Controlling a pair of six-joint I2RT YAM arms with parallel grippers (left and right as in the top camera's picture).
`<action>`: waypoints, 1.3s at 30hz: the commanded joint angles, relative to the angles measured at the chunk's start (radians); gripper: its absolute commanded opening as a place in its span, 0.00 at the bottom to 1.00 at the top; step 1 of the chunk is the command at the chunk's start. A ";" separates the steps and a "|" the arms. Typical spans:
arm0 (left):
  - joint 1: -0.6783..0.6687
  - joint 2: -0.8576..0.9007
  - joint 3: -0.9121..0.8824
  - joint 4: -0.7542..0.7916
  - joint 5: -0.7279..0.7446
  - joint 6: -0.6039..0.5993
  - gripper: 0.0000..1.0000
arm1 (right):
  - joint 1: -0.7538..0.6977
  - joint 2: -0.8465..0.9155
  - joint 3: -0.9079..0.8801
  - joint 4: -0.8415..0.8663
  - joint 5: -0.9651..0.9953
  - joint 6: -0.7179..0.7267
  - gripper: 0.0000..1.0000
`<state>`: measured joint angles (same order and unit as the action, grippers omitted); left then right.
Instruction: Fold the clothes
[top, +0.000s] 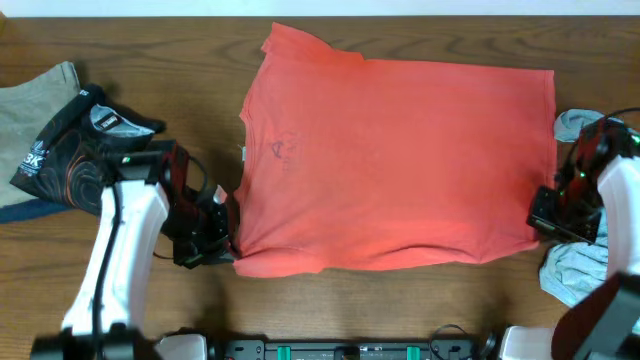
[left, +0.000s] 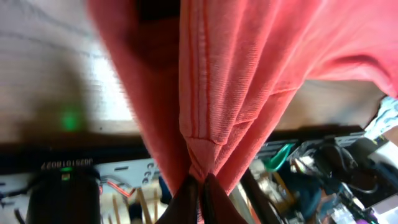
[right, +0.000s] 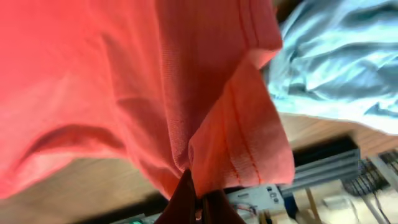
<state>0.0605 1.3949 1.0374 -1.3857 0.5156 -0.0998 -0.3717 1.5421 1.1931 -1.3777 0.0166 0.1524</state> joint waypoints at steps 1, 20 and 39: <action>0.000 -0.073 0.000 0.055 -0.011 -0.004 0.06 | -0.010 -0.056 -0.004 0.042 0.006 0.015 0.01; -0.009 0.029 0.000 1.021 0.020 -0.415 0.06 | -0.008 0.073 -0.004 0.480 0.000 0.092 0.01; -0.038 0.349 0.000 0.895 0.014 -0.270 0.72 | -0.008 0.216 -0.025 0.501 0.069 0.124 0.84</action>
<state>0.0231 1.7363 1.0336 -0.4801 0.5358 -0.4316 -0.3767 1.7451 1.1858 -0.8608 0.0055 0.2604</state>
